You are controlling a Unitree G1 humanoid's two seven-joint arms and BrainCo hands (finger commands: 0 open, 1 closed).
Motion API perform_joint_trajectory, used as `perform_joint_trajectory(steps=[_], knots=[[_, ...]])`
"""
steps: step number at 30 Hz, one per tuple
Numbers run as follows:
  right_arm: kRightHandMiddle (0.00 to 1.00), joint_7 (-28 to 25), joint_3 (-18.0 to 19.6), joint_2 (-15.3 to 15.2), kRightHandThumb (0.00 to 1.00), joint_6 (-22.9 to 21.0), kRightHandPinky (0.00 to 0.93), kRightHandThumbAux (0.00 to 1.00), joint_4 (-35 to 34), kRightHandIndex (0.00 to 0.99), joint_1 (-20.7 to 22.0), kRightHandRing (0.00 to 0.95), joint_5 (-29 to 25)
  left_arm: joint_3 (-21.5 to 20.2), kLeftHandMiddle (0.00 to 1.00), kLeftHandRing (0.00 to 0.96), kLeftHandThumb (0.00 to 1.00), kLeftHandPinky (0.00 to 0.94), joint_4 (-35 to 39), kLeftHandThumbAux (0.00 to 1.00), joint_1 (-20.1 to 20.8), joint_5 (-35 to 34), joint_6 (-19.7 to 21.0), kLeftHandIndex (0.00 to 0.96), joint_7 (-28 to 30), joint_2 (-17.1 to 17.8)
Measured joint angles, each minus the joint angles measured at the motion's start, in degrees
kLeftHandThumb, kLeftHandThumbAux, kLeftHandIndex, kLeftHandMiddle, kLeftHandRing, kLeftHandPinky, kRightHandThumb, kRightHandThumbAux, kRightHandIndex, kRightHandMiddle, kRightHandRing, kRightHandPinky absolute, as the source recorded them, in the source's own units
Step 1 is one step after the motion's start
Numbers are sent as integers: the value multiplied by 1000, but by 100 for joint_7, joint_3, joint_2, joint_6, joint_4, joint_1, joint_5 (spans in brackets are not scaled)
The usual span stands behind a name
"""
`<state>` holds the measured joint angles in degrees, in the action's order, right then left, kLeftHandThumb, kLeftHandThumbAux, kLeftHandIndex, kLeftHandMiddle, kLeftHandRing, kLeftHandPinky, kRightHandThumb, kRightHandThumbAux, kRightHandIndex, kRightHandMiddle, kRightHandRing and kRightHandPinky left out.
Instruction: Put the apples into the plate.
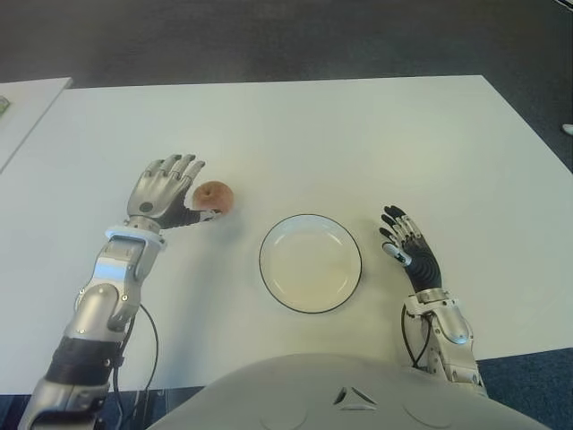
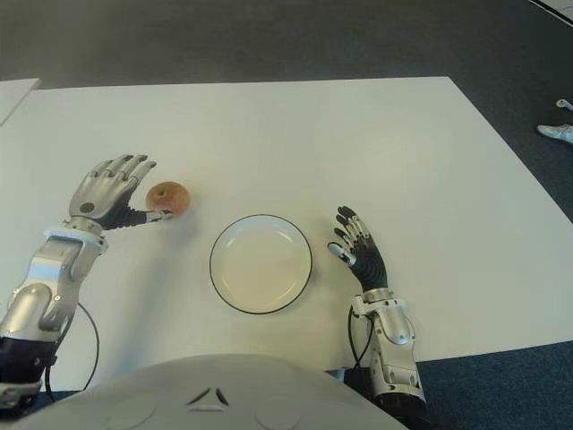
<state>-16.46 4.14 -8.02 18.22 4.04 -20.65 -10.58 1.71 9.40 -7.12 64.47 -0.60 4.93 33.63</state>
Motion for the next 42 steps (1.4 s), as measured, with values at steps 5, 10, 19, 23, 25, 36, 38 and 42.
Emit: perform_joint_trajectory(steps=[5, 10, 19, 23, 25, 36, 38, 42], knots=[[67, 2, 9, -2, 155, -26, 68, 603, -51, 64, -29, 36, 0, 175, 47, 46, 277, 120, -268, 276, 123, -37, 31, 63, 1, 113], [63, 15, 12, -3, 154, -28, 70, 603, -85, 62, -61, 34, 5, 349, 50, 45, 276, 109, -589, 267, 300, -62, 31, 67, -11, 181], [63, 21, 31, -4, 156, -61, 71, 609, -138, 61, -112, 35, 6, 662, 45, 33, 284, 90, -1191, 286, 606, -137, 32, 51, -67, 209], [65, 21, 37, -4, 159, -76, 73, 614, -152, 61, -117, 36, 3, 782, 44, 33, 285, 92, -1357, 293, 695, -163, 48, 43, -67, 256], [65, 21, 44, -3, 161, -87, 73, 618, -165, 61, -123, 36, 1, 836, 44, 33, 283, 93, -1454, 294, 743, -190, 49, 39, -82, 275], [60, 22, 114, -4, 161, -130, 76, 623, -215, 55, -174, 34, 0, 1073, 41, 30, 284, 86, -1913, 295, 977, -329, 81, 33, -367, 297], [63, 22, 116, -5, 160, -141, 82, 624, -221, 57, -176, 38, 0, 1094, 41, 29, 287, 84, -1955, 295, 1000, -351, 87, 33, -400, 297], [68, 19, 120, -5, 161, -157, 81, 622, -233, 60, -180, 44, -6, 1176, 38, 26, 289, 82, -2114, 294, 1065, -388, 127, 32, -495, 297]])
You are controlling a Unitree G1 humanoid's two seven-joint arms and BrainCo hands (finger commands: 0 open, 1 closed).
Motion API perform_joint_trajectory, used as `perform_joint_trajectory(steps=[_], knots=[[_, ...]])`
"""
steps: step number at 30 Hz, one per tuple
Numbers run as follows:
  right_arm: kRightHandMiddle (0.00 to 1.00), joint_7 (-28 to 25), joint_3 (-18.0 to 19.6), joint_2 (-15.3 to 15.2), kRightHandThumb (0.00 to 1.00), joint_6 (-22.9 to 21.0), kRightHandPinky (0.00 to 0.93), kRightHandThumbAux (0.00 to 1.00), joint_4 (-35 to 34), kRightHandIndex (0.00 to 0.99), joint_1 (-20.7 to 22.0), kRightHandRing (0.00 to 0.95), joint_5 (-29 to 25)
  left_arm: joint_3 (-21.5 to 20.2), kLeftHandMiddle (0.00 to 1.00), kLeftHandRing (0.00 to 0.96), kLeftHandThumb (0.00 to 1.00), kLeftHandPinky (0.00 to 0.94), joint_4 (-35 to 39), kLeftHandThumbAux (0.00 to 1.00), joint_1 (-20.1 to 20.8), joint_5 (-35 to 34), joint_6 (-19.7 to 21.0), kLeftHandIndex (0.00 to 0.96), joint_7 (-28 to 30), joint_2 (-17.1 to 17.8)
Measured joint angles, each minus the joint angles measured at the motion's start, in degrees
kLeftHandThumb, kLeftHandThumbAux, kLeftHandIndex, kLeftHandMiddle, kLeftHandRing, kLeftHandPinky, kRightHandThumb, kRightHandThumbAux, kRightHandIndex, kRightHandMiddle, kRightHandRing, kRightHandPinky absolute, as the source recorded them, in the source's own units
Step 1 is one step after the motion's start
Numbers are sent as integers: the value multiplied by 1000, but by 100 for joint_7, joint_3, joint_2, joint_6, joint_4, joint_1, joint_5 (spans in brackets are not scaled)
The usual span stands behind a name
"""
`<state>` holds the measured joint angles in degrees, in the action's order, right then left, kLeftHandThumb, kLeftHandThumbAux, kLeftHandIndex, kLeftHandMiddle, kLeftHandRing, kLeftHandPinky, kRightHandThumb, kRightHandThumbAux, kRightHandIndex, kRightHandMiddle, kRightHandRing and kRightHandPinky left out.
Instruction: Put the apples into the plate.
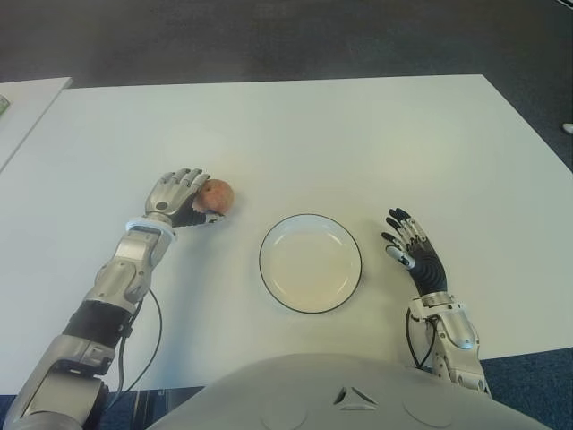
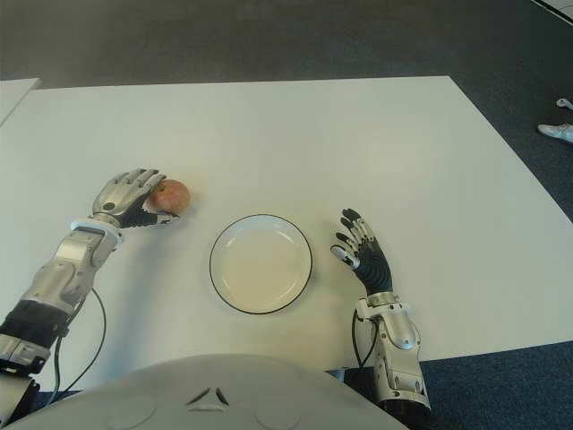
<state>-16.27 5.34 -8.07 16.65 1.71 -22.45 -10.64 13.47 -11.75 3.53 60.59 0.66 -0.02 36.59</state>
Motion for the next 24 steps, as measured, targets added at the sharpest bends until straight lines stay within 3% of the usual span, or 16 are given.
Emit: perform_joint_trajectory(steps=[16, 18, 20, 22, 24], knots=[[85, -28, 31, 0, 175, 13, 65, 602, -4, 72, -11, 47, -23, 364, 60, 45, 304, 100, -898, 294, 469, -211, 15, 47, -545, -15], [86, -45, 38, 0, 177, 16, 67, 599, -4, 76, -19, 48, -34, 433, 154, 127, 332, 178, -1081, 298, 568, -229, 2, 136, -650, -28], [86, -64, 47, -3, 179, 18, 67, 596, -6, 78, -29, 48, -47, 512, 323, 307, 377, 332, -1304, 313, 683, -258, -27, 215, -790, -39], [86, -85, 57, -7, 180, 19, 64, 592, -10, 79, -33, 48, -61, 569, 494, 461, 570, 474, -1568, 536, 809, -293, -89, 342, -1005, -52], [86, -110, 70, -9, 181, 20, 62, 590, -13, 80, -35, 48, -77, 625, 562, 533, 638, 527, -1836, 611, 914, -324, -130, 386, -1232, -71]])
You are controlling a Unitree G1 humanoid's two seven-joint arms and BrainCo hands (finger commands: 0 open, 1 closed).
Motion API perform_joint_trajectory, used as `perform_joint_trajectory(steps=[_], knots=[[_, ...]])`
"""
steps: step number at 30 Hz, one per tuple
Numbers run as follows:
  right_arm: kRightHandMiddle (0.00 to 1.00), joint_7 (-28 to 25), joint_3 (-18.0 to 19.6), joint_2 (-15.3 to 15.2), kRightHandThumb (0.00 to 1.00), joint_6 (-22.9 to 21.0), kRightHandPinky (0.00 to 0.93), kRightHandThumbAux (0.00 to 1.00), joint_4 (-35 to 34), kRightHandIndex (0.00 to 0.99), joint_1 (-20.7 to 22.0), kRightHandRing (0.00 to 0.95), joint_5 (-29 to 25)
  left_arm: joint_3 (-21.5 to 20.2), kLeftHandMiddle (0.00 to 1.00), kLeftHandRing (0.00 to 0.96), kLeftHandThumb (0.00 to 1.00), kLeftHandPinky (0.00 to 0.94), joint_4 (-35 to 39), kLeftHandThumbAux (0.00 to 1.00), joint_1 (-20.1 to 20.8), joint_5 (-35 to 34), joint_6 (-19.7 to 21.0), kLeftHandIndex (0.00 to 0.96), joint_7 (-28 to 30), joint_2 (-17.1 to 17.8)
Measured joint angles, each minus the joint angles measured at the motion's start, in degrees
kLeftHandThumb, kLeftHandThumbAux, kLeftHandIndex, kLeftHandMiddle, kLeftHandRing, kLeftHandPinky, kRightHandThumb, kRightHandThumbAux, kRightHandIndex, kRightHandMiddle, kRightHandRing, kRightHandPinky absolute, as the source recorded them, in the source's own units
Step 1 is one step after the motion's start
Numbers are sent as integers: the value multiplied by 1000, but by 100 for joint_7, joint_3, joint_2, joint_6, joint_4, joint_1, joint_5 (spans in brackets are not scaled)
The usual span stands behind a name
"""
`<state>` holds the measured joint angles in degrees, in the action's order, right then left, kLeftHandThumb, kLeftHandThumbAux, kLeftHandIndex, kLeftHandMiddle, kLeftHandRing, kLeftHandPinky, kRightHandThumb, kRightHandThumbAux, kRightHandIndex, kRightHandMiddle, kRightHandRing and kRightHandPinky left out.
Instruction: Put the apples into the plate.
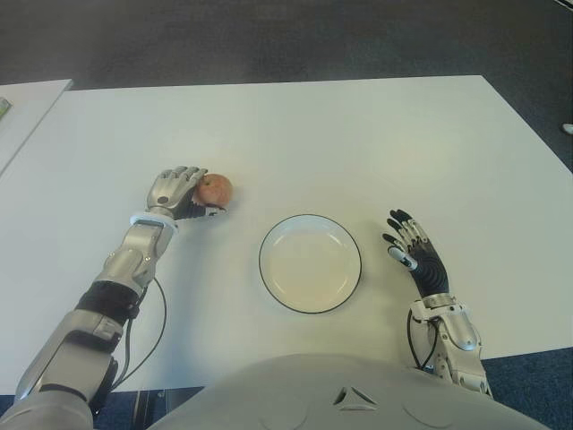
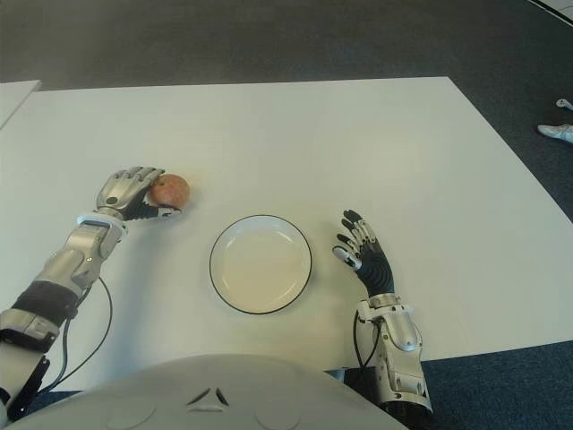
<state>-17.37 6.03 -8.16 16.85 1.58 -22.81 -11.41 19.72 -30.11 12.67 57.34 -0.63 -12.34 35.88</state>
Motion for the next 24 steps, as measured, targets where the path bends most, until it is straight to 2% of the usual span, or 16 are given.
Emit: perform_joint_trajectory(steps=[6, 11, 13, 18, 24], knots=[[92, -38, 44, -1, 195, 42, 64, 587, -1, 88, -27, 51, -48, 309, 709, 701, 720, 690, -703, 683, 290, 26, -79, 436, -893, -23], [95, -54, 71, -1, 196, 50, 66, 584, -2, 93, -49, 52, -98, 428, 761, 749, 734, 746, -1142, 692, 372, -47, -337, 442, -1628, -67], [95, -55, 73, 0, 191, 50, 70, 585, -3, 93, -50, 53, -104, 410, 782, 765, 736, 768, -1082, 694, 283, -180, -503, 443, -1831, -59], [96, -54, 94, -2, 181, 45, 73, 590, -11, 92, -65, 56, -112, 350, 813, 795, 737, 807, -631, 696, -39, -512, -822, 442, -1911, 76], [97, -57, 108, -5, 183, 26, 62, 597, -8, 96, -45, 55, -132, 315, 830, 816, 736, 813, -524, 696, -158, -859, -1094, 442, -1860, 69]])
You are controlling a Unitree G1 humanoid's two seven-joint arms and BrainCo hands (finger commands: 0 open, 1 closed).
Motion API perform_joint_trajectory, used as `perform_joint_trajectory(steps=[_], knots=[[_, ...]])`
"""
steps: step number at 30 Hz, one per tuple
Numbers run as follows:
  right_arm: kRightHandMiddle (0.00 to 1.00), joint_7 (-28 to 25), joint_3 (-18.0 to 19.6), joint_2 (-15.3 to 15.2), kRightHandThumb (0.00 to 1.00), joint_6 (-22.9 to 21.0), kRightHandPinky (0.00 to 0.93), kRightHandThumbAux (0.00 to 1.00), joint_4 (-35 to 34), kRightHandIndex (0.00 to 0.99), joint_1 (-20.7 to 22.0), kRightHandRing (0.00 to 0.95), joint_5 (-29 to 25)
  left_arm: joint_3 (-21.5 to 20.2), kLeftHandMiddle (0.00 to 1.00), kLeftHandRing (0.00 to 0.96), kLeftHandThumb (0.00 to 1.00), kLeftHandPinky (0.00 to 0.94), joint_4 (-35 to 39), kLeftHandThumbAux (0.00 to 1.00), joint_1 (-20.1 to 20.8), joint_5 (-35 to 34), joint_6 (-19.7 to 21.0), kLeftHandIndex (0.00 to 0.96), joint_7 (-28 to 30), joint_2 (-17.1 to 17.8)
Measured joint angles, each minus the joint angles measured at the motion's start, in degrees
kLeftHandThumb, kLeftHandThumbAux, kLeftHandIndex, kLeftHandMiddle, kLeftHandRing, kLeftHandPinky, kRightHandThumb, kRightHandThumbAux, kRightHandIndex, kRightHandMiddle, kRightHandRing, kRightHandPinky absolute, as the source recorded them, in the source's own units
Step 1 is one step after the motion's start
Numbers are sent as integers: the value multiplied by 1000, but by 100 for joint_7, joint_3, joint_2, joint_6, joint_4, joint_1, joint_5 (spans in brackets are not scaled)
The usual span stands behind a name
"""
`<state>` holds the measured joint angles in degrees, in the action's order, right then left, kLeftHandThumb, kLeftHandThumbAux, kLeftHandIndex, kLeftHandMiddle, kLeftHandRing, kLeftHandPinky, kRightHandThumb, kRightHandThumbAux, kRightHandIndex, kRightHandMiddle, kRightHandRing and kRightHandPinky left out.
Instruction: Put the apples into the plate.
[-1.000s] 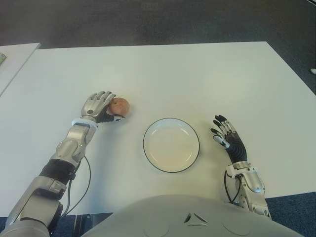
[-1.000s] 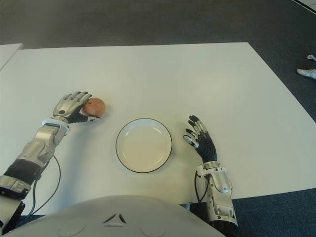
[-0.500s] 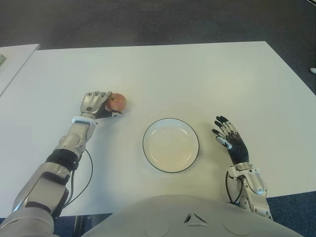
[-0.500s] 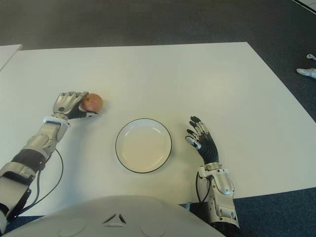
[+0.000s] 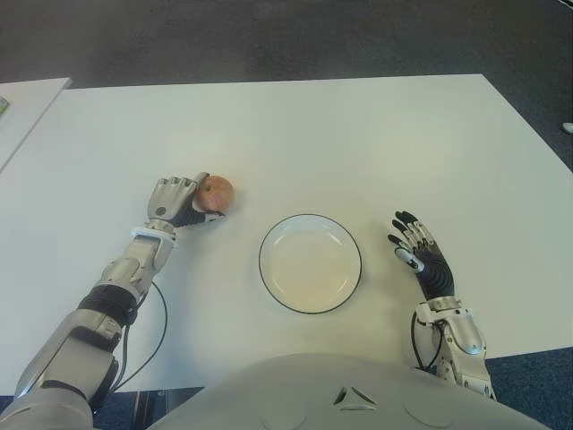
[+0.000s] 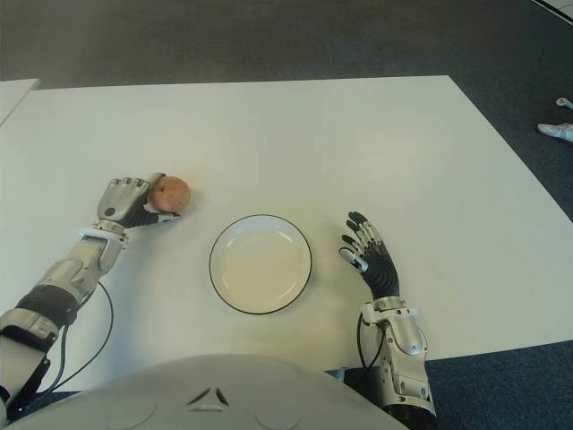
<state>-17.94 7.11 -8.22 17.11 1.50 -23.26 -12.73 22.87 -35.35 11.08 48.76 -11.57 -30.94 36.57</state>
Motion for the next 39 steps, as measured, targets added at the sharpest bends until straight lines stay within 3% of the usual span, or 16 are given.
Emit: perform_joint_trajectory(steps=[13, 22, 30, 39], knots=[[107, -20, 8, 11, 204, 14, 73, 595, 24, 115, 2, 62, -18, -157, 825, 814, 737, 768, 582, 696, -286, -315, -224, 442, 362, 38], [110, -21, 29, 28, 212, 27, 72, 595, 64, 130, 48, 62, -47, -349, 821, 813, 737, 784, 2160, 697, -910, -358, -83, 442, 967, 52], [108, -19, 31, 24, 201, 85, 58, 583, 117, 122, 86, 55, -18, -509, 825, 819, 739, 794, 4012, 696, -1399, -270, 299, 442, 1456, -182], [109, -14, 0, 17, 173, 91, 59, 576, 196, 112, 127, 60, 58, -717, 826, 823, 743, 798, 5065, 695, -1445, -200, 371, 443, 1965, -395]])
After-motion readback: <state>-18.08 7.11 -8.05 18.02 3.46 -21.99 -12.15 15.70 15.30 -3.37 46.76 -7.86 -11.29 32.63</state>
